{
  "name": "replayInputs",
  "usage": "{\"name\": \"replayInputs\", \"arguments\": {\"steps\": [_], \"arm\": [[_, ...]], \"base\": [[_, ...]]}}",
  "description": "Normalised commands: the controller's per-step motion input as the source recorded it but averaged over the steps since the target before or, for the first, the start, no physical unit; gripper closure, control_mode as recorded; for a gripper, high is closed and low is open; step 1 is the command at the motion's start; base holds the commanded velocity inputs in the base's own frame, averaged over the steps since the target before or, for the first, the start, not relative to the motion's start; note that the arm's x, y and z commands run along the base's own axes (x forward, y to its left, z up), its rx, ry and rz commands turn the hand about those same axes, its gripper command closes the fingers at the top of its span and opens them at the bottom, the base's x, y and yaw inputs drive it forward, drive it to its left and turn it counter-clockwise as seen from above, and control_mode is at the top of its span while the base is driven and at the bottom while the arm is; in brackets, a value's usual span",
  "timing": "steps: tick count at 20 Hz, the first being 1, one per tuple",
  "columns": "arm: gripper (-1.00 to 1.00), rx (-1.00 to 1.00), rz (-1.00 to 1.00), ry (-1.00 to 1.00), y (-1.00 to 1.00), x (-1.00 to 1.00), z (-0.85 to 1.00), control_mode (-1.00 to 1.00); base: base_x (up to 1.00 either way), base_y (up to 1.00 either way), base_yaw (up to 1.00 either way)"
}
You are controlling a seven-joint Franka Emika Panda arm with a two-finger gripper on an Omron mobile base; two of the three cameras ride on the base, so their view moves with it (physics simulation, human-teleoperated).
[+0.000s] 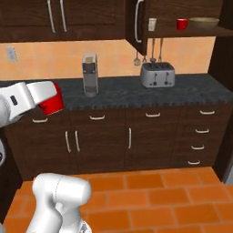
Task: Gather all objects into one cabinet and sort the glasses and bowls to opposite sides.
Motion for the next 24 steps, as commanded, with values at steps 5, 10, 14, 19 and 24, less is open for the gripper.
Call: {"name": "replayInputs", "arguments": {"steps": [5,10,14,19,24], "arm": [[1.0,0.0,0.0,0.0,0.0,0.0,0.0,1.0],[1.0,0.0,0.0,0.0,0.0,0.0,0.0,1.0],[1.0,0.0,0.0,0.0,0.0,0.0,0.0,1.0],[1.0,0.0,0.0,0.0,0.0,0.0,0.0,1.0],[1.0,0.0,0.0,0.0,0.0,0.0,0.0,1.0]], "base": [[1.0,-0.67,0.09],[1.0,-0.63,0.05],[0.66,-0.95,0.04],[0.06,-0.74,-0.01],[0.82,-0.17,0.0]]}}
